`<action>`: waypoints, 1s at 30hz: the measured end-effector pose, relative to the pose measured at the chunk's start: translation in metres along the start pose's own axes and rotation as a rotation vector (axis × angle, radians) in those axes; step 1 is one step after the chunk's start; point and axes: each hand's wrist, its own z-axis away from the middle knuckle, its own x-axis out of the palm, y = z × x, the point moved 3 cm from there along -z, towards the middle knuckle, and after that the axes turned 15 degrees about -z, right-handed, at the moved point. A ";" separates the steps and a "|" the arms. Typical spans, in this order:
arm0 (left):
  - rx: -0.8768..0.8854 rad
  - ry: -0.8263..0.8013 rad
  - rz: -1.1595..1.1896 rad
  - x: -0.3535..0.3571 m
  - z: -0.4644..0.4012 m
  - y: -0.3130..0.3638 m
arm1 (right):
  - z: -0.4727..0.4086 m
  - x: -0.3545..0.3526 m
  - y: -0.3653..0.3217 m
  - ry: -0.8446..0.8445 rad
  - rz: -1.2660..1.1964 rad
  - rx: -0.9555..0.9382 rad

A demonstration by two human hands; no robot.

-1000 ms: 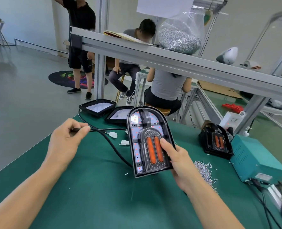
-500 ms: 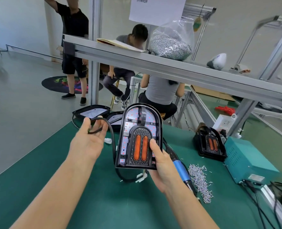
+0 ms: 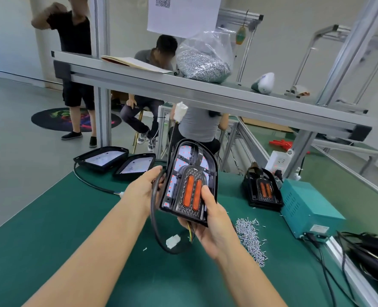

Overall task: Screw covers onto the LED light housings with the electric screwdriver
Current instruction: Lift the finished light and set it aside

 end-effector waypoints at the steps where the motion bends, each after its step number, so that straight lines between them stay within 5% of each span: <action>1: 0.019 0.017 -0.023 0.002 0.000 -0.001 | -0.001 -0.003 -0.005 0.014 0.008 -0.023; 7: 0.148 0.006 -0.228 0.009 0.002 -0.010 | 0.002 -0.017 -0.019 0.092 0.046 -0.110; 10: 0.154 -0.166 -0.172 0.018 0.013 -0.013 | 0.004 -0.023 -0.027 0.136 0.097 -0.162; 13: 0.264 -0.377 -0.404 0.039 0.024 -0.021 | 0.011 -0.026 -0.036 0.181 0.149 -0.233; 18: 0.428 -0.281 -0.536 0.086 0.024 -0.036 | 0.034 -0.043 -0.074 0.236 0.172 -0.398; 30: 0.355 -0.606 -0.622 0.277 0.058 -0.111 | 0.118 -0.160 -0.196 0.585 0.286 -0.772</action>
